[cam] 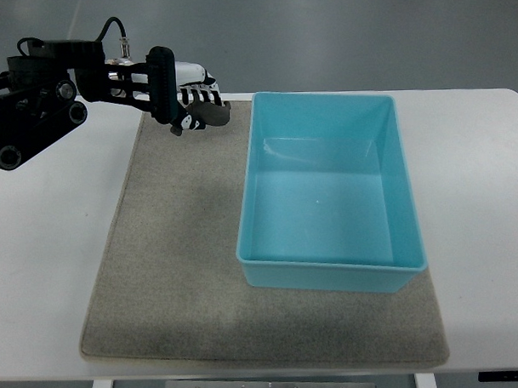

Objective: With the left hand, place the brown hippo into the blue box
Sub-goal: 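Lift the hippo with the left hand and carry it over the blue box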

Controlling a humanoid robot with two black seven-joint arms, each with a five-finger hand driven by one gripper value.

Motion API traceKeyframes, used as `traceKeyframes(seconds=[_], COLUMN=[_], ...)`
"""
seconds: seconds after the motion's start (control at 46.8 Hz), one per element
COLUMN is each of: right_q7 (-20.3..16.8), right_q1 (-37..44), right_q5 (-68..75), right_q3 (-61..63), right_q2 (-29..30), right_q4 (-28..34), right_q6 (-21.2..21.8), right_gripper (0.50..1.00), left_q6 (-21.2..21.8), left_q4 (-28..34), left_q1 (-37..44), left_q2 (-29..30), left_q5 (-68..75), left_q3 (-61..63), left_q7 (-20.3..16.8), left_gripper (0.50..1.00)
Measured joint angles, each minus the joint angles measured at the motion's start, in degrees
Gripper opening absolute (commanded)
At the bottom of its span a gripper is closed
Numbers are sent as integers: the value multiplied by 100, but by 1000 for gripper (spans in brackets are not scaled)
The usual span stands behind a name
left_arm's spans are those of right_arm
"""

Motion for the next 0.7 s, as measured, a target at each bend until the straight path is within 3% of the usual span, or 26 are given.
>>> traceKeyframes(seconds=[0.256, 0.705], right_q7=[0, 0], right_q1=[0, -1], right_q5=[0, 0], right_q3=[0, 0], right_q2=[0, 0], right_q4=[-1, 0], right_q6=[0, 0], right_gripper=[936, 936], left_q6=[18, 239], left_q4=[-168, -324], left_q1=[-301, -310], left_q2=[-96, -859], left_q5=[9, 10], left_q3=[-220, -266], left_q7=[-80, -92], left_gripper=[585, 608])
